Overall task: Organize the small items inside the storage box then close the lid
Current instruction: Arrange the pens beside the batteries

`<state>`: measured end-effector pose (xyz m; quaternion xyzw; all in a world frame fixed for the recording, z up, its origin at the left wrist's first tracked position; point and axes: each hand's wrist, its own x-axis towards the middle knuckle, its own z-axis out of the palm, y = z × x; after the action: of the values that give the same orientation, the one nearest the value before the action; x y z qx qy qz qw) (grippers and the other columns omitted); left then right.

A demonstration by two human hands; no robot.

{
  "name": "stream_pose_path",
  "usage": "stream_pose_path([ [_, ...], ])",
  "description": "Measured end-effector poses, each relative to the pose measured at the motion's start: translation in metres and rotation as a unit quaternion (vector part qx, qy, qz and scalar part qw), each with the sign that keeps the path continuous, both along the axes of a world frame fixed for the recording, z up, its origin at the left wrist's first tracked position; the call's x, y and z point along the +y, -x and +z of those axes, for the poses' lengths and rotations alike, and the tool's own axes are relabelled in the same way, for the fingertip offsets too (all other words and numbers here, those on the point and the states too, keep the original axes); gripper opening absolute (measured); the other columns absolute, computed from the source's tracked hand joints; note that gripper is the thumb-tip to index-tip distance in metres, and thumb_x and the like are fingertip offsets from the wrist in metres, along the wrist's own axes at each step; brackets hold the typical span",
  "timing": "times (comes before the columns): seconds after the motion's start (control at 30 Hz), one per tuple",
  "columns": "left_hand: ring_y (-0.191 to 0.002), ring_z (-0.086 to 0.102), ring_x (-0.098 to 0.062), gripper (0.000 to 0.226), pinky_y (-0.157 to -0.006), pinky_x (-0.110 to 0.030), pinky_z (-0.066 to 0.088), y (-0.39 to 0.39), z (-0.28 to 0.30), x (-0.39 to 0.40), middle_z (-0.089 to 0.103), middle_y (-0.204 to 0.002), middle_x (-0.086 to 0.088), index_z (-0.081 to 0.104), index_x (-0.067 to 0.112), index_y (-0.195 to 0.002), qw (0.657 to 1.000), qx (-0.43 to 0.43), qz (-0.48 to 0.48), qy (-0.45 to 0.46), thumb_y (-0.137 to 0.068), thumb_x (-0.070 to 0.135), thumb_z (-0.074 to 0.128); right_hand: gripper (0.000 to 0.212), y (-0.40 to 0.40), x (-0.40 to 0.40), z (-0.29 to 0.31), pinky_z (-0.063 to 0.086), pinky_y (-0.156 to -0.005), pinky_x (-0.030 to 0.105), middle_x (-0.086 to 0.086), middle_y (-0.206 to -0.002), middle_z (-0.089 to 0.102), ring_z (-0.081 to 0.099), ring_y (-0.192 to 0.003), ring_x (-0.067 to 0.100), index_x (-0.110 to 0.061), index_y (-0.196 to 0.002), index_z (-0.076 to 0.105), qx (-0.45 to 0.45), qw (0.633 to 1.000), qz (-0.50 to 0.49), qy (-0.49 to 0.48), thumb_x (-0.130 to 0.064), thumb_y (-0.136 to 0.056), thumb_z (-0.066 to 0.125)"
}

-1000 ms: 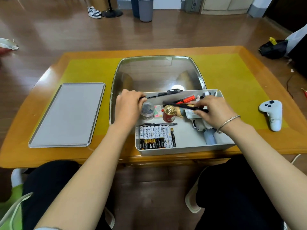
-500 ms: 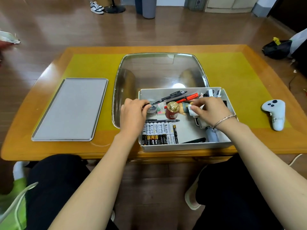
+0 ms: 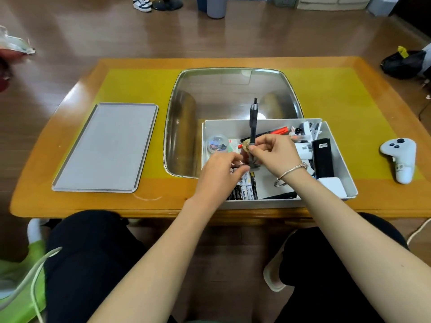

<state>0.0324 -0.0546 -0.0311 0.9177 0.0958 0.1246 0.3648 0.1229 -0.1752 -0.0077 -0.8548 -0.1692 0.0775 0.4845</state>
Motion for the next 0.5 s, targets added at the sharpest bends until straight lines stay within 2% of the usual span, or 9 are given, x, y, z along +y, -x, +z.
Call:
stream_pose_path([
  [0.1, -0.109, 0.049, -0.013, 0.043, -0.094, -0.023, 0.041, 0.002, 0.001, 0.010, 0.054, -0.120, 0.000, 0.051, 0.015, -0.127, 0.995, -0.080, 0.033, -0.052, -0.087, 0.022, 0.066, 0.011, -0.005, -0.012, 0.002, 0.043, -0.064, 0.023, 0.001, -0.067, 0.061, 0.053, -0.061, 0.012, -0.012, -0.094, 0.069, -0.022, 0.992, 0.084, 0.088, -0.012, -0.088, 0.060],
  [0.2, -0.111, 0.046, -0.019, 0.043, -0.091, -0.031, 0.038, 0.000, 0.004, 0.021, 0.053, -0.123, -0.001, 0.055, 0.020, -0.125, 0.983, -0.088, 0.023, -0.162, -0.084, 0.019, 0.070, 0.021, -0.005, -0.020, 0.000, 0.031, -0.063, 0.019, -0.001, -0.093, 0.066, 0.049, -0.080, 0.009, -0.017, -0.109, 0.069, -0.061, 0.952, 0.189, 0.234, -0.018, -0.092, 0.056],
  [0.27, -0.108, 0.047, -0.022, 0.028, -0.086, -0.035, 0.035, -0.001, 0.005, 0.025, 0.059, -0.117, 0.001, 0.065, 0.022, -0.112, 0.974, -0.069, -0.004, -0.215, -0.085, 0.022, 0.070, 0.025, -0.004, -0.022, -0.004, 0.030, -0.070, 0.017, 0.000, -0.102, 0.067, 0.051, -0.086, 0.009, -0.016, -0.115, 0.067, -0.061, 0.939, 0.217, 0.261, -0.019, -0.093, 0.055],
  [0.33, -0.103, 0.049, -0.022, 0.017, -0.082, -0.037, 0.035, -0.002, 0.004, 0.027, 0.063, -0.108, 0.003, 0.069, 0.023, -0.104, 0.971, -0.047, -0.027, -0.234, -0.089, 0.028, 0.065, 0.025, -0.004, -0.023, -0.006, 0.031, -0.070, 0.018, 0.000, -0.101, 0.068, 0.052, -0.082, 0.008, -0.016, -0.115, 0.066, -0.060, 0.938, 0.220, 0.262, -0.019, -0.093, 0.054],
  [0.4, -0.102, 0.048, -0.021, 0.017, -0.082, -0.036, 0.034, -0.004, 0.002, 0.029, 0.064, -0.106, 0.003, 0.069, 0.023, -0.104, 0.971, -0.032, -0.040, -0.234, -0.091, 0.030, 0.060, 0.023, -0.005, -0.024, -0.008, 0.030, -0.060, 0.018, -0.003, -0.092, 0.066, 0.046, -0.068, -0.001, -0.017, -0.112, 0.066, -0.063, 0.940, 0.216, 0.256, -0.020, -0.092, 0.056],
  [0.43, -0.102, 0.048, -0.021, 0.017, -0.082, -0.035, 0.033, -0.005, 0.002, 0.029, 0.064, -0.106, 0.003, 0.068, 0.022, -0.104, 0.971, -0.028, -0.044, -0.234, -0.092, 0.030, 0.059, 0.022, -0.006, -0.025, -0.009, 0.029, -0.056, 0.014, -0.005, -0.088, 0.064, 0.044, -0.064, -0.003, -0.018, -0.110, 0.066, -0.070, 0.941, 0.216, 0.252, -0.022, -0.090, 0.060],
  [0.5, -0.101, 0.048, -0.020, 0.018, -0.082, -0.033, 0.033, -0.007, 0.001, 0.030, 0.064, -0.107, 0.003, 0.068, 0.022, -0.104, 0.970, -0.026, -0.046, -0.236, -0.092, 0.030, 0.059, 0.021, -0.006, -0.024, -0.011, 0.030, -0.057, 0.009, -0.004, -0.085, 0.063, 0.048, -0.065, -0.001, -0.018, -0.102, 0.066, -0.093, 0.937, 0.212, 0.262, -0.027, -0.083, 0.068],
])
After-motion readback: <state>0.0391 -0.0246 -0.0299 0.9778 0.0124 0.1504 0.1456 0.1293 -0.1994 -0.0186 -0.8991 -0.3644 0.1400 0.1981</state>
